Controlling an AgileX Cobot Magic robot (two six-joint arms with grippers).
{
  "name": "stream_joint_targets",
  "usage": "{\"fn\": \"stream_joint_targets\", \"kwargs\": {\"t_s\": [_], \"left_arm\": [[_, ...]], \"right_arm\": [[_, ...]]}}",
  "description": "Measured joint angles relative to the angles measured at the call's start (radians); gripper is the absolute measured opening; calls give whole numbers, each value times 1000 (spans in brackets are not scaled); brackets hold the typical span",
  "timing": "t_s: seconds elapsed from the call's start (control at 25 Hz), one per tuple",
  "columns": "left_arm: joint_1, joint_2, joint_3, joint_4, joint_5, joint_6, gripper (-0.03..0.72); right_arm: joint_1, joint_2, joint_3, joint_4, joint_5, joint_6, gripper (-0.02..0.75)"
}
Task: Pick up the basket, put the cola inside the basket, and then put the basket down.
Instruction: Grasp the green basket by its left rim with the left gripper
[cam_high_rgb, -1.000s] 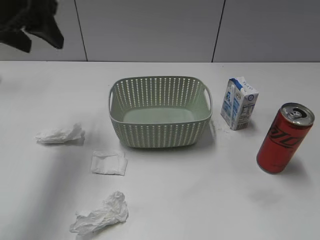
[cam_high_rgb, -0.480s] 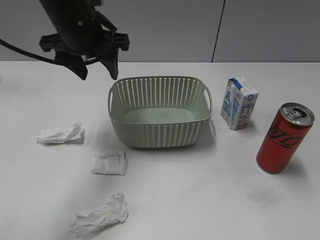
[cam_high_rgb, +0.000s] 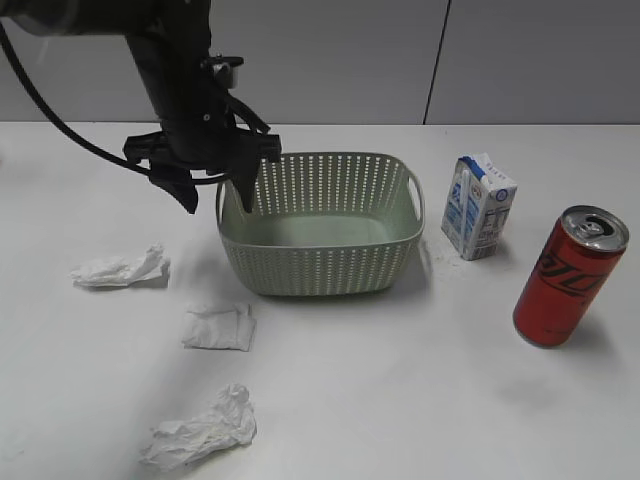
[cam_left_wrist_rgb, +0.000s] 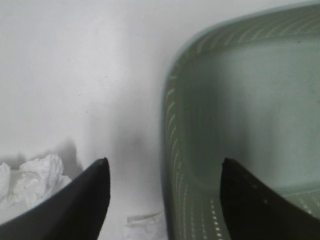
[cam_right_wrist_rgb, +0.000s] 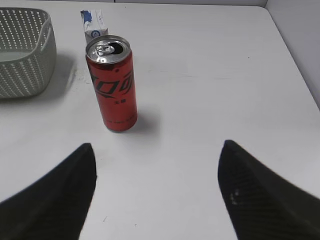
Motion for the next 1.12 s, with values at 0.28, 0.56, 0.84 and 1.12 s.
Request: {"fn": "stream_joint_targets", "kwargs": {"t_s": [0.28, 0.56, 0.84, 1.12], "left_arm": [[0, 64, 0, 0, -21, -28, 464], [0, 73, -1, -1, -22, -34, 230], [0, 73, -3, -36, -37, -37, 14], [2, 39, -3, -52, -15, -40, 3]], "right_arm": [[0, 0, 0, 0, 0, 1, 571], [0, 0, 0, 0, 0, 1, 571], [0, 0, 0, 0, 0, 1, 571], [0, 0, 0, 0, 0, 1, 571]]}}
